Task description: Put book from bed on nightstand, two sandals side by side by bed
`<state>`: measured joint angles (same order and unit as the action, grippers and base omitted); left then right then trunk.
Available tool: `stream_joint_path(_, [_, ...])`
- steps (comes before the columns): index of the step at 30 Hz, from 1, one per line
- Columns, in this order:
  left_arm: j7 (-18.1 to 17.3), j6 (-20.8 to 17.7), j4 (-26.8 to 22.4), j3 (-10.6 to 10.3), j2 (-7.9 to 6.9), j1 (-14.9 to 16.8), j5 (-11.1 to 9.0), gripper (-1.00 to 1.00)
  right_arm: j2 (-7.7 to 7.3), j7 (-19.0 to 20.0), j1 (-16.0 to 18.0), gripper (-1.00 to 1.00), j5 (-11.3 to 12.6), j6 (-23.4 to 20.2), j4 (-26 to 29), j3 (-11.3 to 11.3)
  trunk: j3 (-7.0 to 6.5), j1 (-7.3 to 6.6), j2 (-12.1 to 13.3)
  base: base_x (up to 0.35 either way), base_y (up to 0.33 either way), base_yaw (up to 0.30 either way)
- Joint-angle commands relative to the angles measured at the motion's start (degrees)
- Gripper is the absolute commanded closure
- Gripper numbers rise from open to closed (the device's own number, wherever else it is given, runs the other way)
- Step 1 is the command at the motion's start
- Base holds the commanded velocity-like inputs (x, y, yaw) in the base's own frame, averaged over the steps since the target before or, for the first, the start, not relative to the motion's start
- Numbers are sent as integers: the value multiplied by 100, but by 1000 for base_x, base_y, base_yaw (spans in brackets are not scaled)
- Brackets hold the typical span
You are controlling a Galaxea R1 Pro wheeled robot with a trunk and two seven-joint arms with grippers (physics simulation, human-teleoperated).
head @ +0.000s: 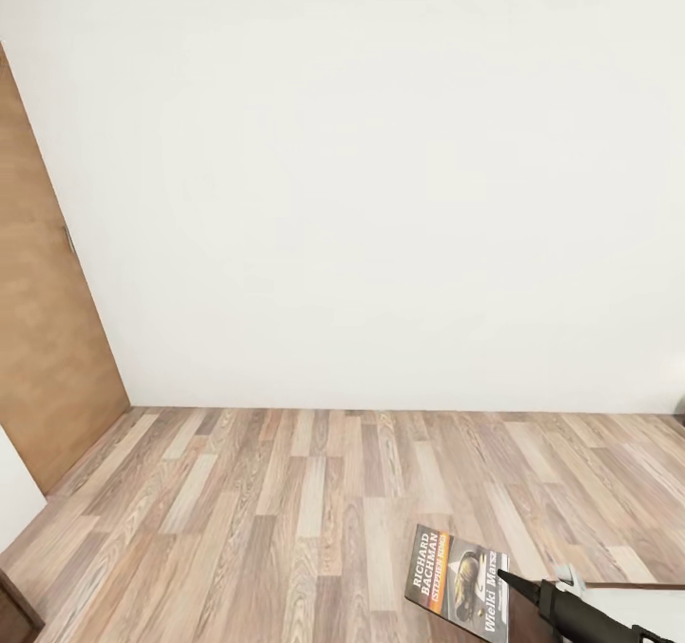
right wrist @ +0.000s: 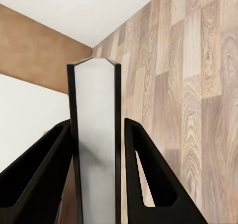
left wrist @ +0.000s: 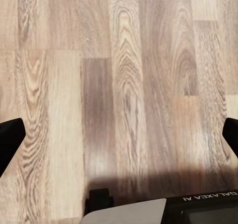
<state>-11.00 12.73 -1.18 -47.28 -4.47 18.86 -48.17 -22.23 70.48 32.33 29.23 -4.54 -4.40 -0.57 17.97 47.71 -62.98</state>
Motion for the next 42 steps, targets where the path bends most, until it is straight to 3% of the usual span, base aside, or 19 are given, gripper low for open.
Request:
stream_joint_path(1, [-25, 10, 3, -45, -1, 4, -61, -100, -1, 28, 10, 100, 30, -47, -17, 22, 7, 4, -4, 332, 74, 64])
stream_joint_path(42, [-25, 10, 2, -50, 6, 4, -61, -100, -1, 30, 10, 100, 30, -47, -17, 22, 7, 4, -4, 332, 66, 3])
